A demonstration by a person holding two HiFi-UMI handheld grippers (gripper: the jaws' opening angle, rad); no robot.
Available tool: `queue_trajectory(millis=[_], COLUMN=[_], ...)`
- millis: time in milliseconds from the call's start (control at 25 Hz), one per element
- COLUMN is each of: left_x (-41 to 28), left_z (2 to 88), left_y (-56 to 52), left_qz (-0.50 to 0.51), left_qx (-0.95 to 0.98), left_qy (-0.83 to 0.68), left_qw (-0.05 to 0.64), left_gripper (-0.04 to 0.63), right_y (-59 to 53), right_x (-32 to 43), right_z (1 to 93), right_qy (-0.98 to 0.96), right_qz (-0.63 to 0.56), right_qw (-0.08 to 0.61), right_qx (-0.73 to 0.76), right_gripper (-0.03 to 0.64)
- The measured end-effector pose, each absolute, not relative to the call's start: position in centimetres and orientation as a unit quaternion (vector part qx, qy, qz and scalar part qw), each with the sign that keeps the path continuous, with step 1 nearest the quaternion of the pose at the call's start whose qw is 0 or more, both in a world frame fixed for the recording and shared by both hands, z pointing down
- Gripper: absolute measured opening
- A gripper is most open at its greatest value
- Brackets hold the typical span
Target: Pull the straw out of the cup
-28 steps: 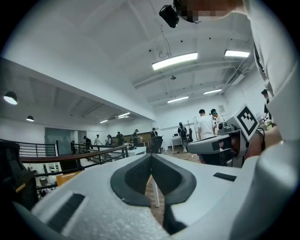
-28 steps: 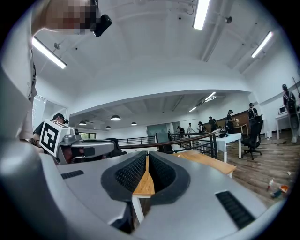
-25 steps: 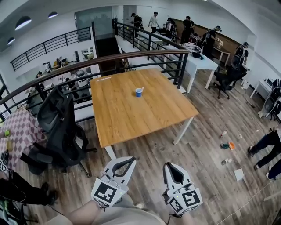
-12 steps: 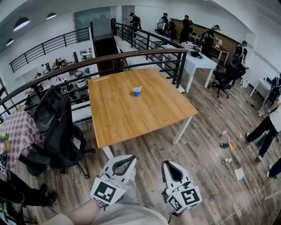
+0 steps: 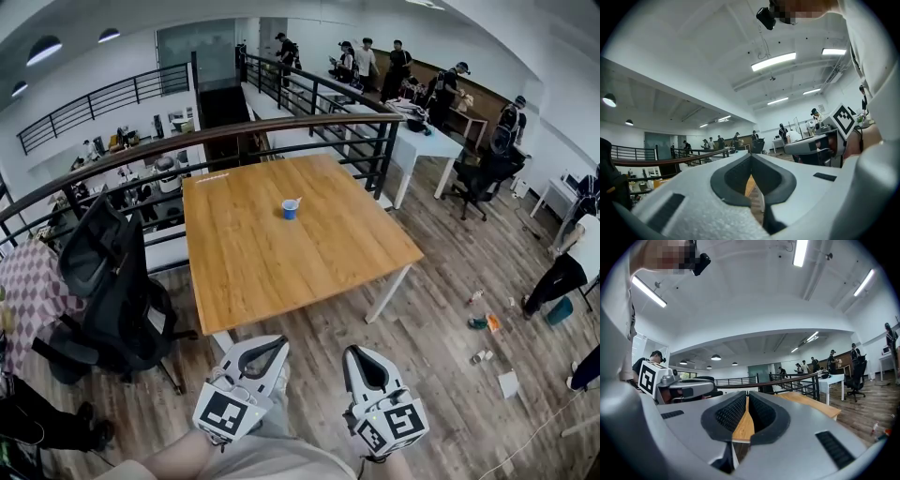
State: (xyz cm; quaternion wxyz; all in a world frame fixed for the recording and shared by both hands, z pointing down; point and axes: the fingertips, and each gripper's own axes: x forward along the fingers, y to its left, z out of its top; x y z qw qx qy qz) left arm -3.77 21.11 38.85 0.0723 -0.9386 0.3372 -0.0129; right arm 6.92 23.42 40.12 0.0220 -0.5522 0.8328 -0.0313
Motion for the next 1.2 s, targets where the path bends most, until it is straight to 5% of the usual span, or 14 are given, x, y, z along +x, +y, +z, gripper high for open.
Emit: queue_trajectory(millis=[1200], left_x=[-2.0], left_z=[41.7], left_y=[-11.8], left_qz=[-0.032], left_qx=[-0.944], left_qy=[0.326], left_qw=[0.035], left_gripper=[0.014], right_y=[-9.4], right_x=[7.9], right_z=[41.1], right_qy=[0.836], right_qz=[-0.071], right_qw=[-0.038], right_qx=[-0.543], right_gripper=[0.032])
